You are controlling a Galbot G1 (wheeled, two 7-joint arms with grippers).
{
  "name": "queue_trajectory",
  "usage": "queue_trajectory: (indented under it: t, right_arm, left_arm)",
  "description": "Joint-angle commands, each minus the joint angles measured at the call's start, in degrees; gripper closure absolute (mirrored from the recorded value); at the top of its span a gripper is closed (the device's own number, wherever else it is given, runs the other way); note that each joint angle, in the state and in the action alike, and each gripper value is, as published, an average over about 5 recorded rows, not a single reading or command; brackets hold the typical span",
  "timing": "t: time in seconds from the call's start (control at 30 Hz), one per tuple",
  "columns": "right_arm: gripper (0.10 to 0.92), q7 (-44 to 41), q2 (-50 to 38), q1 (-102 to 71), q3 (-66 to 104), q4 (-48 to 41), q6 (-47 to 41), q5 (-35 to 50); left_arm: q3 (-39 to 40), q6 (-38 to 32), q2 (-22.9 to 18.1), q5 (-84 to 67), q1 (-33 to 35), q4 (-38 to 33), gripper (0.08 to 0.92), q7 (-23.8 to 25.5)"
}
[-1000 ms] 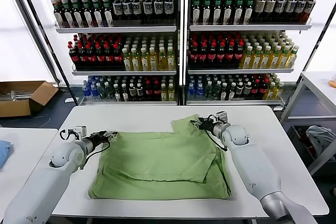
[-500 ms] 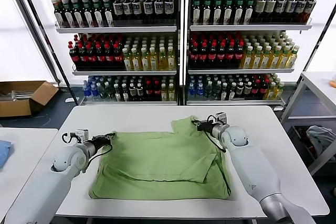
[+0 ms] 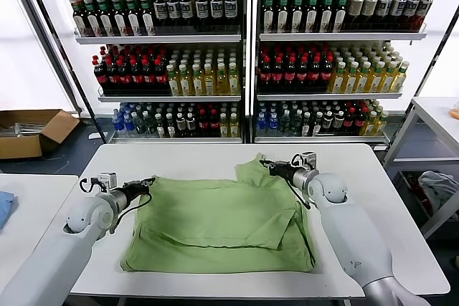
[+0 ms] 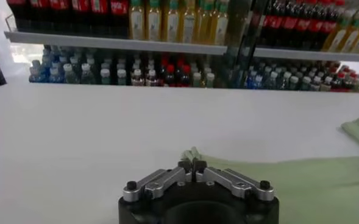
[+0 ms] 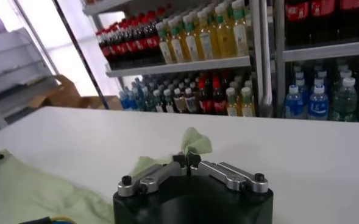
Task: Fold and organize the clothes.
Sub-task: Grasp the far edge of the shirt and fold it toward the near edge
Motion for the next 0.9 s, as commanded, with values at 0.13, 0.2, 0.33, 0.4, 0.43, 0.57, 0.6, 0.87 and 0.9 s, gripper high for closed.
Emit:
queue_trajectory:
  t: [0.13, 0.2, 0.33, 0.4, 0.43, 0.57, 0.6, 0.87, 0.9]
  right_arm:
    - [0.919, 0.9, -6.9, -15.5, 6.9, 22.4, -1.2, 8.4]
    - [0.919, 1.0, -8.6, -18.8, 8.4, 25.4, -1.2, 9.2]
    - [0.919, 1.2, -11.4, -25.2, 11.8, 30.8, -1.1, 10.4]
    - [0.919, 1.3, -12.4, -28.7, 14.1, 33.1, -1.1, 10.7]
    - [0.919, 1.3, -12.7, -30.1, 15.2, 34.1, -1.1, 10.8]
    - [0.919, 1.3, -13.6, -36.5, 20.3, 38.8, -1.1, 11.8]
    - [0.919, 1.3, -13.8, -38.4, 21.4, 40.0, -1.0, 12.0]
    - [0.919, 0.8, -12.5, -51.2, 24.5, 45.4, 0.4, 8.2]
    - [0.919, 0.9, -12.2, -52.0, 24.3, 45.5, 0.6, 7.2]
  left_arm:
    - [-6.8, -0.5, 2.0, -3.2, 7.1, -11.6, 0.912, -1.4]
    - [-9.0, -0.5, 2.7, -3.4, 10.2, -14.3, 0.912, -1.7]
    - [-12.9, -0.7, 3.6, -3.4, 16.2, -18.3, 0.912, -2.0]
    - [-14.6, -0.9, 3.9, -3.5, 18.7, -19.8, 0.912, -2.0]
    - [-15.3, -0.9, 4.0, -3.6, 19.7, -20.4, 0.912, -1.9]
    - [-18.7, -0.9, 4.1, -3.9, 24.4, -23.3, 0.912, -1.8]
    - [-19.7, -0.8, 4.1, -4.0, 25.9, -24.0, 0.912, -1.8]
    - [-25.7, -1.0, 3.1, -2.2, 39.5, -28.8, 0.912, 0.9]
    - [-25.9, -1.1, 2.7, -1.4, 40.6, -28.8, 0.912, 1.3]
